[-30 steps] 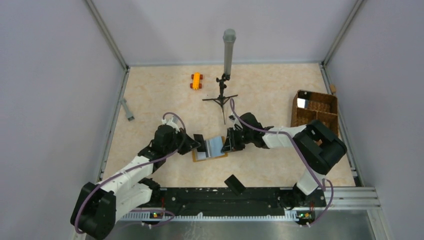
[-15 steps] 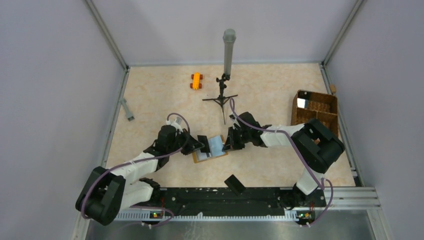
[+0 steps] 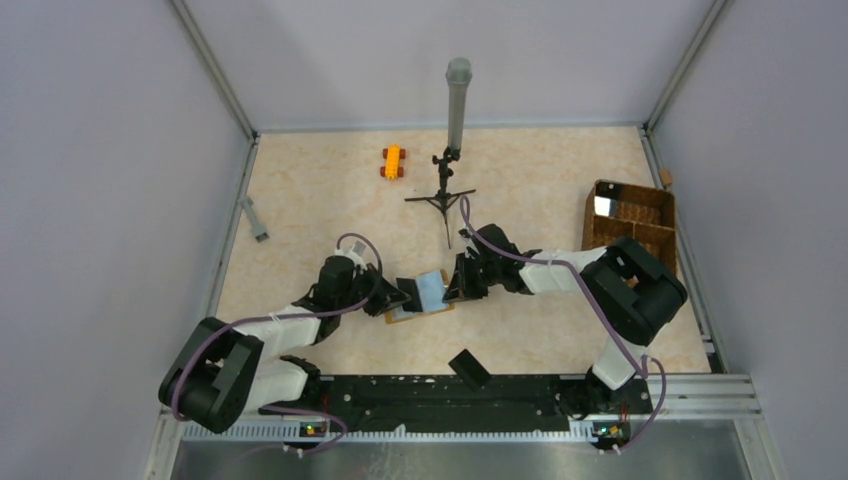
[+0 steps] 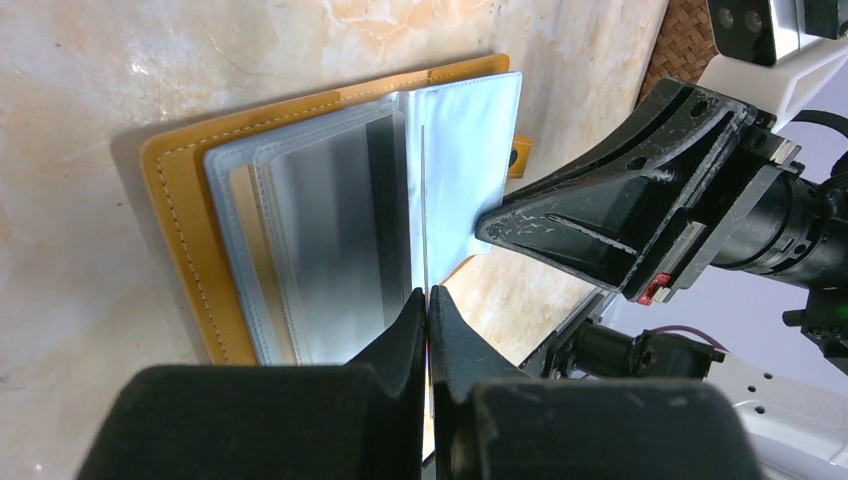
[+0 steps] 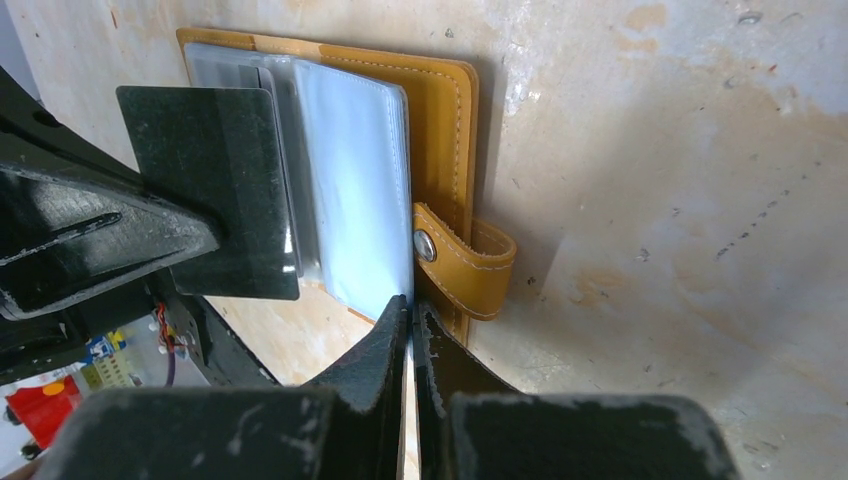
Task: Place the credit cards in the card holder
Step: Insert the credit card into the card holder.
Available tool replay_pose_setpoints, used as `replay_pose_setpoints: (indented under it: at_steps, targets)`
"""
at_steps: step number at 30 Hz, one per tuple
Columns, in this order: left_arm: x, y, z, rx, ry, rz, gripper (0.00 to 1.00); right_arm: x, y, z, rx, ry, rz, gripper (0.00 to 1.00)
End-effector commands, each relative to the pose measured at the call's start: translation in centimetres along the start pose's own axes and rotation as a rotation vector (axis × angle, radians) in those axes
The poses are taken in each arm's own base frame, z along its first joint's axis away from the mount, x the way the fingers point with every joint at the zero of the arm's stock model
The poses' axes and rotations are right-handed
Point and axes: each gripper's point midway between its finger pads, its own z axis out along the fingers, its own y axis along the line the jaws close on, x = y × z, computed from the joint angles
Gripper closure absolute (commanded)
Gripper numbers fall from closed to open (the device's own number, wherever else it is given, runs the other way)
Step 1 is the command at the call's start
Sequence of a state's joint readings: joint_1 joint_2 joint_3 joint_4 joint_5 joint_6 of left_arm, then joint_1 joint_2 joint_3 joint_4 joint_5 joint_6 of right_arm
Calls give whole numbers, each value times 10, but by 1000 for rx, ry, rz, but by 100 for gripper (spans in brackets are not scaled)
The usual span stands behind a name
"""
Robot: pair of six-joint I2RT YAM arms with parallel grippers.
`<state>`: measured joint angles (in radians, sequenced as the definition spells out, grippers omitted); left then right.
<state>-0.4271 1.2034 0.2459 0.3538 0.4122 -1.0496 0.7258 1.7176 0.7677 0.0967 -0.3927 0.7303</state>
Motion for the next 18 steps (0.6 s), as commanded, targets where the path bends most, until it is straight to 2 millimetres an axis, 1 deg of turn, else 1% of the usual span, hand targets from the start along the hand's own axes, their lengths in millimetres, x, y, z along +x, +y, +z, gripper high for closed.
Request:
replay_pose_setpoints:
  at_steps: [1, 5, 18]
  targets:
    - [0, -6, 3, 47, 4, 16, 100, 5, -18, 8, 85, 1, 2, 100]
    - [4, -2, 6, 37, 31, 17, 100, 6, -19, 8, 89, 4, 4, 100]
    - [11, 5, 11, 24, 82, 42, 100, 8, -21, 11, 96, 16, 11, 100]
